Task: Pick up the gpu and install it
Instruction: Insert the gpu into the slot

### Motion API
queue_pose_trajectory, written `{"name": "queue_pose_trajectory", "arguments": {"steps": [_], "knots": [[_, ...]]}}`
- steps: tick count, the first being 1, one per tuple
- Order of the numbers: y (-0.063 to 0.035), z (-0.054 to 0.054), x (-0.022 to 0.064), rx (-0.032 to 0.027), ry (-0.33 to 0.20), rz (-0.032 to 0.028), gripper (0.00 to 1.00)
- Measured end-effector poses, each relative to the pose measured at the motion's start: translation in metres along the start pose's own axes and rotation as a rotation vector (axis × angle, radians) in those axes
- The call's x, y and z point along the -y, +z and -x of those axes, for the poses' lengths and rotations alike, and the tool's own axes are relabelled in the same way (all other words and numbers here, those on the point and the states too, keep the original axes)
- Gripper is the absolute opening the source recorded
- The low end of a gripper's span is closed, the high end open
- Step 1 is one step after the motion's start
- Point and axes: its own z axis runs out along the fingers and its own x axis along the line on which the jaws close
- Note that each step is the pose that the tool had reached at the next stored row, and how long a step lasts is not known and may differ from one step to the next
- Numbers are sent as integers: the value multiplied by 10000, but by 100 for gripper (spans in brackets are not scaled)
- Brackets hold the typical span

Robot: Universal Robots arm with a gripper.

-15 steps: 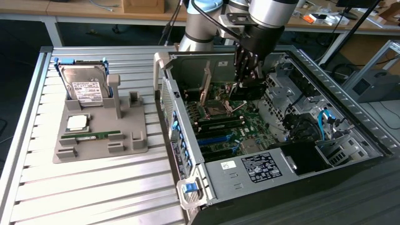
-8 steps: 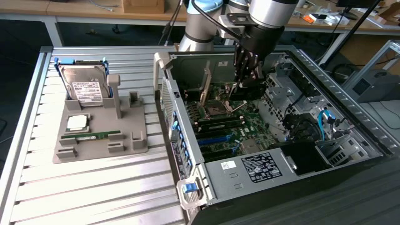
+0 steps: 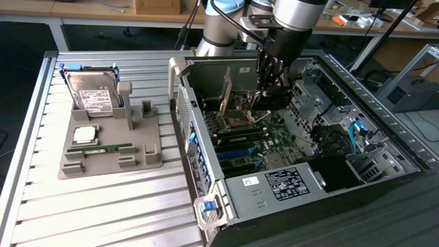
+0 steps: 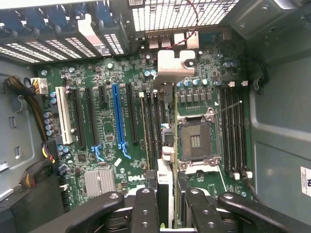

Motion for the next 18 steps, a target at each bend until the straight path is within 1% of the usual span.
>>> {"name": "queue_pose_trajectory", "arguments": {"steps": [18], "knots": [[14,0,0,3,-209,6,27]]}}
